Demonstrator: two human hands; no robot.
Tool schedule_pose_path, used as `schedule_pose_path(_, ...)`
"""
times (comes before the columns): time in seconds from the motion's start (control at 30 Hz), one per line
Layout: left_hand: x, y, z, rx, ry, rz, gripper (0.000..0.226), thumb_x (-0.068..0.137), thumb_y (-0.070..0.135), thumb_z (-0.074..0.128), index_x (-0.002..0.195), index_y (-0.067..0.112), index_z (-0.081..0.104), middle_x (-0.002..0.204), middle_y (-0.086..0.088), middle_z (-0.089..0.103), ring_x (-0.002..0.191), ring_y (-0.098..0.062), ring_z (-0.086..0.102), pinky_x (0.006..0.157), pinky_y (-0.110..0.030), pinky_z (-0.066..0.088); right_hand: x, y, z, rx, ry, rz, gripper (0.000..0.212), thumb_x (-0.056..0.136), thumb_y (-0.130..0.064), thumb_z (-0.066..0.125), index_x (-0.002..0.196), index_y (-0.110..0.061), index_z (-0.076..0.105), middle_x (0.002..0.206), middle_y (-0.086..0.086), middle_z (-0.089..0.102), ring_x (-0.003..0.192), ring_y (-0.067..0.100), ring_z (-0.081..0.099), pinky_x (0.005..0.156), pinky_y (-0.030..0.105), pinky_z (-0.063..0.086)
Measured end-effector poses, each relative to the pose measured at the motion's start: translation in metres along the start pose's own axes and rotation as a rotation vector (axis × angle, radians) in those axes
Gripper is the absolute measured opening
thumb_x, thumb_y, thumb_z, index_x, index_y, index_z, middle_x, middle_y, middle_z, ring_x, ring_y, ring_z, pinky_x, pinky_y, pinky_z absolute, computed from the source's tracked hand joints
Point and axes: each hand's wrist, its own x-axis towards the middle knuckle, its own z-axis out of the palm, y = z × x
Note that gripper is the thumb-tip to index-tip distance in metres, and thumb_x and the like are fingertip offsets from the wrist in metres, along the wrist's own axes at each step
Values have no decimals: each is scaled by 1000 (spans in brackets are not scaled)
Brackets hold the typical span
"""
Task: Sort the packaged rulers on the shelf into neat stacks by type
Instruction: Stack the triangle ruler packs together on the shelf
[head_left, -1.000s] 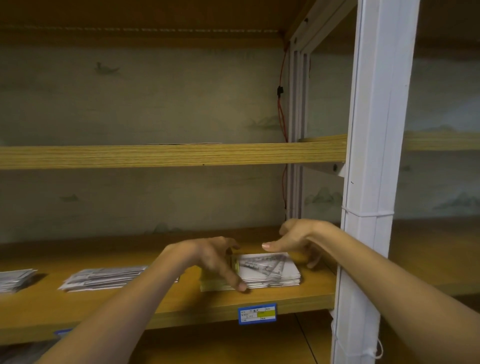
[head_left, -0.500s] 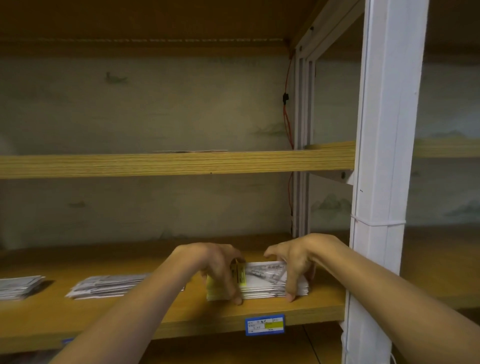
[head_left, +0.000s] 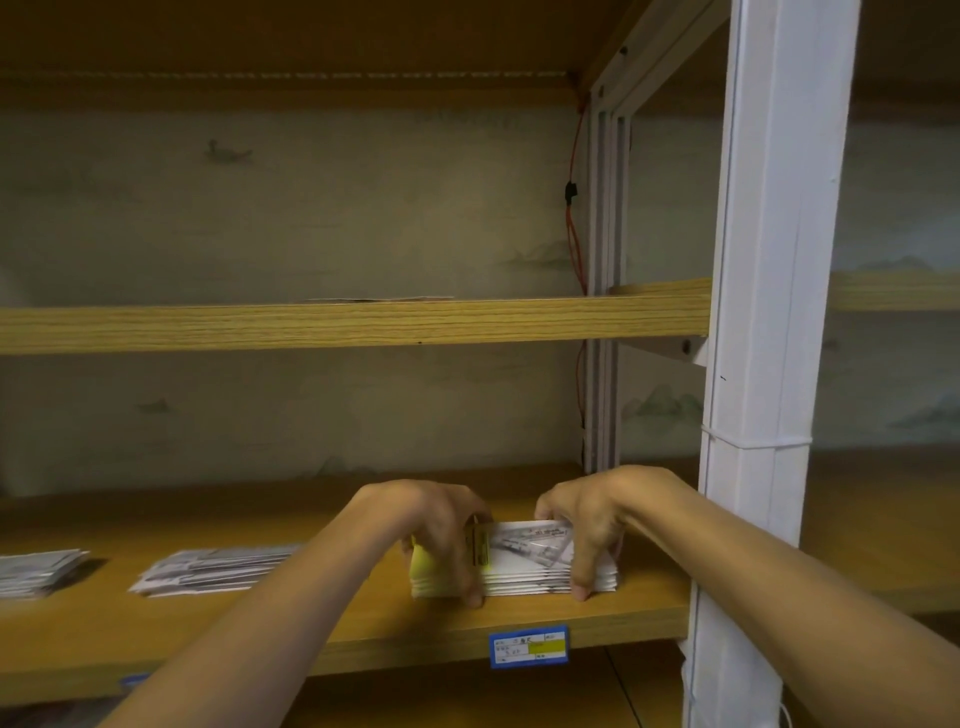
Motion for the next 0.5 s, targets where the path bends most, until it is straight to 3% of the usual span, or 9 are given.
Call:
schedule_pose_path(0.1, 1, 2, 0, 12, -9, -6, 98, 67, 33, 85, 146, 35, 28, 147, 4, 34, 131, -32, 39, 81, -36, 54, -1, 0, 0, 2, -7, 1, 74, 72, -8, 81, 134, -22, 43, 129, 4, 49, 117, 30, 54, 91, 39, 55)
schedule_pose_path(0.27, 0, 2, -3, -38, -47, -29, 101, 67, 25, 86, 147, 36, 25, 148, 3, 29, 132, -37, 36, 74, -38, 58, -4, 1, 1, 3, -11, 37, 103, 71, -10, 82, 150, -33, 20, 152, 2, 28, 129, 36, 44, 94, 42, 53)
schedule_pose_path(0.33, 0, 3, -2, -22, -42, -21, 101, 67, 24, 86, 147, 36, 26, 147, 3, 29, 131, -37, 37, 72, -38, 58, -6, -1, 1, 1, -24, 30, 103, 72, -6, 81, 151, -32, 20, 152, 4, 27, 128, 37, 46, 92, 41, 54)
schedule_pose_path(0.5, 4, 4, -2, 75, -18, 8, 99, 62, 34, 89, 144, 38, 32, 144, 4, 36, 129, -31, 41, 91, -44, 53, -4, -5, 0, -48, -25, 21, 93, 72, -4, 80, 146, -27, 29, 144, 6, 37, 121, 36, 52, 91, 42, 56)
